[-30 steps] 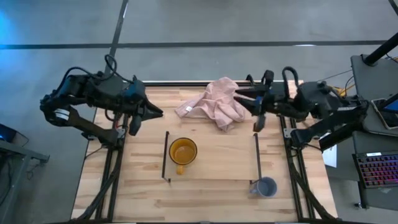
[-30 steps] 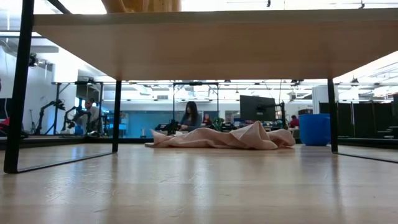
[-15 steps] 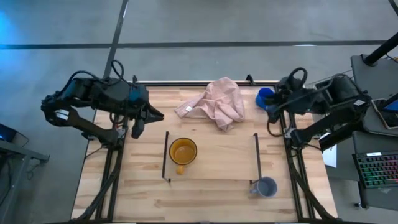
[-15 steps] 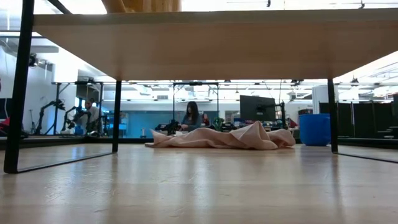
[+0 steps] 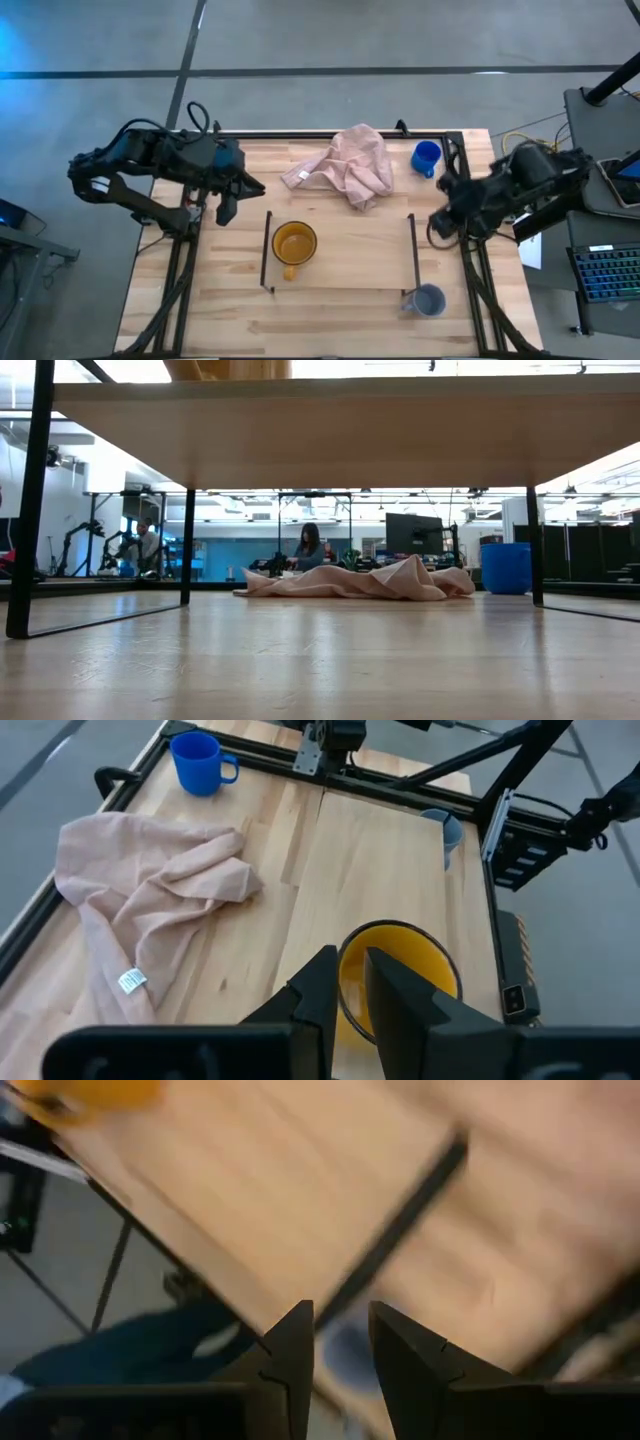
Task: Stack small to large cups/mugs on shelf
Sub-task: Put the light blue mug on the shelf
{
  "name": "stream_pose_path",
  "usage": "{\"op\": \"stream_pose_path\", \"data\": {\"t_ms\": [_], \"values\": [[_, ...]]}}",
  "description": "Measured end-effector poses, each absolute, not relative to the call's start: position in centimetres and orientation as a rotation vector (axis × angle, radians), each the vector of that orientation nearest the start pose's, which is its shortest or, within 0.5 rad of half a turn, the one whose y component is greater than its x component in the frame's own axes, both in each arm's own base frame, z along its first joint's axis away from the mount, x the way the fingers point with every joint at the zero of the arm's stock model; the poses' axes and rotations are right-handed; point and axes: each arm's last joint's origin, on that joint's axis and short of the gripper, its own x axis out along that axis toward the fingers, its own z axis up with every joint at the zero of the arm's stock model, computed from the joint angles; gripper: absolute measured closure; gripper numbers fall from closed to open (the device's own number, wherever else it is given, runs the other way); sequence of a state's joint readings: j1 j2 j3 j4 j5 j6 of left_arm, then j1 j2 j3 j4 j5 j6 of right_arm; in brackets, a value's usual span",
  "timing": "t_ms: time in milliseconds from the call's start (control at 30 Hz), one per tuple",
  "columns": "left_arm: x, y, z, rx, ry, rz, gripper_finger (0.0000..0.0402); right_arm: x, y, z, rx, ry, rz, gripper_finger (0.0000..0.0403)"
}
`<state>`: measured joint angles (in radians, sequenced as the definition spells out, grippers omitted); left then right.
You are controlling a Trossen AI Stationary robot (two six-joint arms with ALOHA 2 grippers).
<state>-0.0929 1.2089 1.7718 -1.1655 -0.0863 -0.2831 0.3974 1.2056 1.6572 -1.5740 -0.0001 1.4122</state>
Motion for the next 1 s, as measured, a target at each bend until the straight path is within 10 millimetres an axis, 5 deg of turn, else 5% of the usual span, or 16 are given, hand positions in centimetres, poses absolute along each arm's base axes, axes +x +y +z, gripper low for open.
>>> {"op": "stream_pose_path", "data": {"t_ms": [233,400,567,800,900,1000], "values": [[18.3,-1.5,47.2,-0.164,0.612,0.063,0.0362,14.2,11.7,41.5,1.077,1.25,-0.436,0.031],[18.9,-1.5,46.9,-0.134,0.599,0.05,0.0362,13.4,15.8,40.2,1.121,1.272,-0.619,0.0315],[19.4,-1.7,46.3,-0.127,0.593,-0.017,0.0362,13.5,19.8,37.9,1.088,1.011,-0.756,0.0324],[19.7,-1.8,45.3,-0.11,0.637,-0.049,0.0362,15.1,21.5,34.8,1.042,1.189,-0.917,0.0343],[19.5,-1.8,44.8,-0.108,0.651,-0.048,0.0362,15.6,22.8,33.7,1.034,1.215,-0.845,0.0347],[19.3,-1.8,44.4,-0.107,0.66,-0.047,0.0362,15.3,23.2,33.1,1.016,1.41,-0.919,0.035]]}}
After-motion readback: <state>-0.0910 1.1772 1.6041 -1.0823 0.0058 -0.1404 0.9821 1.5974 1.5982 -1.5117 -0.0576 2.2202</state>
